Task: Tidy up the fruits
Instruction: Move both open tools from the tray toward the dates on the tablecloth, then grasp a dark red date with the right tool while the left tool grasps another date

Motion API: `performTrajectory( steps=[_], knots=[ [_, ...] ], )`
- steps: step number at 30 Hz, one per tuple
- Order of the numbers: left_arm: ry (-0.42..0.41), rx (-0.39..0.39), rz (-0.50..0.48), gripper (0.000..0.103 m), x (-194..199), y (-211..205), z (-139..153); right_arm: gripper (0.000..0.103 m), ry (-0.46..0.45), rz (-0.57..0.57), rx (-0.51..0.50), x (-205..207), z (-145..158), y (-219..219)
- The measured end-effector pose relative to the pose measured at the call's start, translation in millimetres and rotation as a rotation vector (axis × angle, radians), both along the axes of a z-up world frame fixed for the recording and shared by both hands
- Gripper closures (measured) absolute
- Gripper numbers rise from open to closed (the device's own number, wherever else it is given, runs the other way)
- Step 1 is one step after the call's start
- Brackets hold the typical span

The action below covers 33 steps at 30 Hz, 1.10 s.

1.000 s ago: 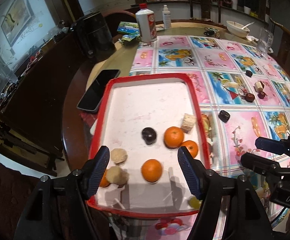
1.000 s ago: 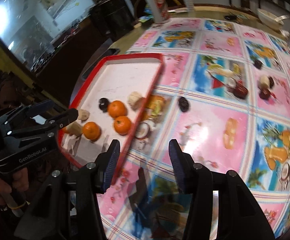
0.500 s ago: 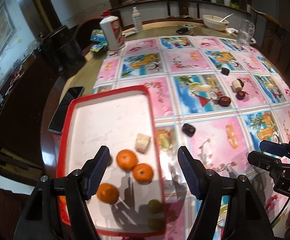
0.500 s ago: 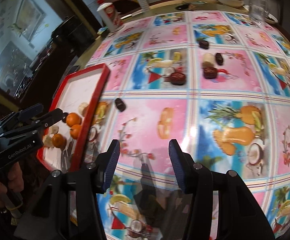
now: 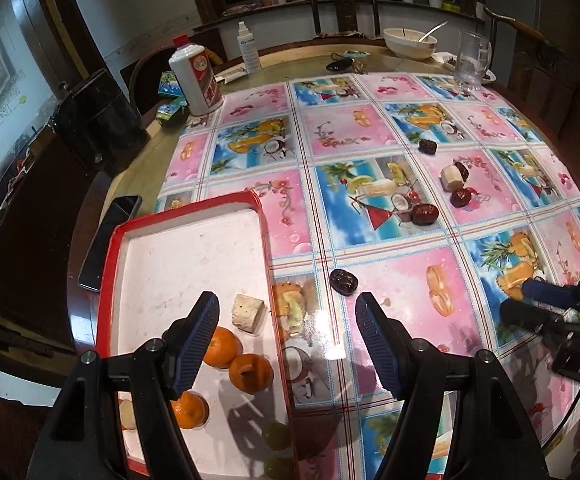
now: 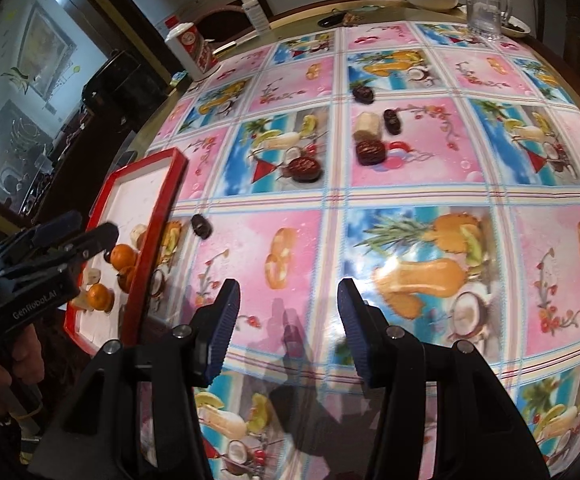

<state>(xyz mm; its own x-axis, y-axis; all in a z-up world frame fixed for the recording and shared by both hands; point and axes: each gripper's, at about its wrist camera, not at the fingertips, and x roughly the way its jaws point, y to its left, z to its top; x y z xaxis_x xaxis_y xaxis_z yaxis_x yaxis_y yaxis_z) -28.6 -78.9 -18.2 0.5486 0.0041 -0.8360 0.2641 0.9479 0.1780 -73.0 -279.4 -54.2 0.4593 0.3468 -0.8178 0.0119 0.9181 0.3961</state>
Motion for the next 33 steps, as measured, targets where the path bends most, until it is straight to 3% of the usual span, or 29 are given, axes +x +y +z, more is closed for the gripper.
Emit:
performTrajectory(
  steps=[10, 19, 26, 30, 33],
  knots=[
    [0.046, 0.026, -0.002, 0.032, 6.2, 6.6, -17.0, 0.051, -0.003, -0.091, -0.07, 39.3, -5.7, -56.0],
    [0.059, 0.044, 0.016, 0.032, 15.5, 14.4, -17.7, 0.051, -0.001, 0.032, -0.136, 100.2, -28.8, -27.7],
    [0.069, 0.043, 0.015, 0.032, 24.8, 9.7, -15.2, 0.054, 0.001, 0.043, -0.192, 124.7, -46.7, -16.3],
    [0.059, 0.021, -0.041, 0.032, 36.6, -11.0, -13.2, 0.08, 0.004, 0.03, -0.212, 131.1, -52.1, -17.4],
    [0.065, 0.002, -0.079, 0.032, 51.3, -30.4, -19.1, 0.081, 0.009, 0.019, -0.187, 126.9, -51.3, -26.4]
  ],
)
